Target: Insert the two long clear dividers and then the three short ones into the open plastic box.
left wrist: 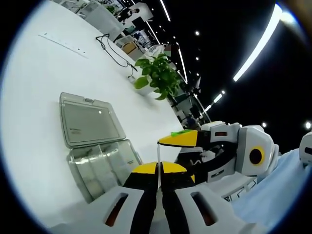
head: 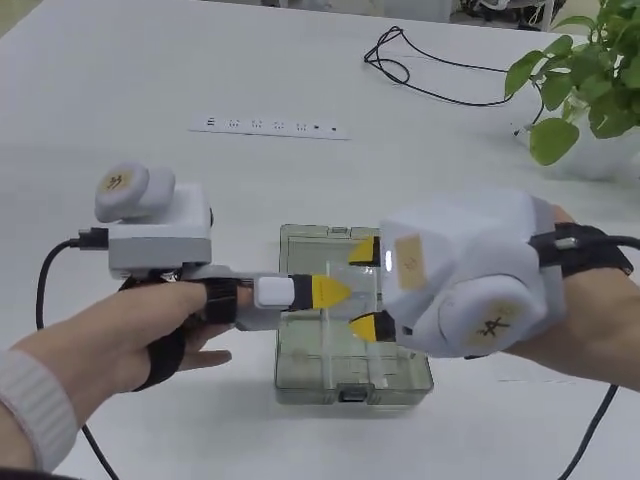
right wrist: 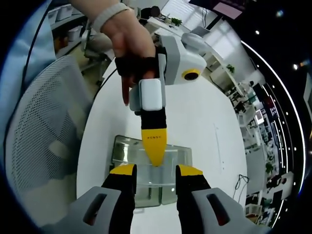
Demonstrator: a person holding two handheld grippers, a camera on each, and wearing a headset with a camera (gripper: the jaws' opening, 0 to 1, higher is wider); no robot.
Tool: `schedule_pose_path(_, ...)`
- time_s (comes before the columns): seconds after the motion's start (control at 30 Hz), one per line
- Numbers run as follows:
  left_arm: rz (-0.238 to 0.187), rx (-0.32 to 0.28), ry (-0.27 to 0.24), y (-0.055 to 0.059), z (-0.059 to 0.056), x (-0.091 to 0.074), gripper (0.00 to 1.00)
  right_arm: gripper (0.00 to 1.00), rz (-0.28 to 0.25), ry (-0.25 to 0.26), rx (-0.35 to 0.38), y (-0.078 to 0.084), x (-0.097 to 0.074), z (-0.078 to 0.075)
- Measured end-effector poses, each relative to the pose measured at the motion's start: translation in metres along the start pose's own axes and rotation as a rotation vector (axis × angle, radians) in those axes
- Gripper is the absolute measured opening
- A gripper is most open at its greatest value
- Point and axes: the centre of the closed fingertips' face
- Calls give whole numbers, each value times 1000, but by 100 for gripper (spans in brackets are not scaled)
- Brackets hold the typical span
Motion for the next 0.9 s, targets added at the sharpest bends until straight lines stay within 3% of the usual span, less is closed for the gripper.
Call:
schedule_pose_path(0.23, 17, 24, -9, 6, 3, 1, 0, 35, 3, -57, -5, 4, 2, 7)
schedule_pose_path(0.33, 11, 50, 6, 6, 1, -2, 0, 38, -87, -87, 110, 0, -7, 3)
schedule_pose_path(0.4, 23, 104, 24, 9, -1, -4, 0, 38, -113, -100, 152, 1, -13, -3)
schedule_pose_path(0.6, 55, 291, 96, 23, -14, -9, 0, 32, -240, -256, 338, -5, -29, -7)
schedule_pose_path(0.67, 62, 354, 105, 27, -15, -10, 0, 30, -254, -290, 359, -6, -32, -7)
schedule_pose_path(0.73, 53, 413, 119, 28, -18, -11, 0, 25, -262, -381, 359, -8, -34, 0)
schedule_pose_path(0.77, 49, 447, 125, 29, -20, -11, 0, 24, -260, -402, 365, -7, -33, 1)
schedule_pose_path(0.8, 42, 472, 133, 29, -21, -11, 0, 24, -251, -448, 376, -5, -32, 5)
schedule_pose_path(0.9, 6, 551, 144, 30, -23, -12, 0, 23, -213, -524, 374, -3, -29, 16)
Point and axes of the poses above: the centre of the closed fingertips' face, and the gripper's own axes: x roughly forward along the fingers, z roughly to its left, y roughly out of its underside, and after that the axes turned 12 degrees about -y, right-handed
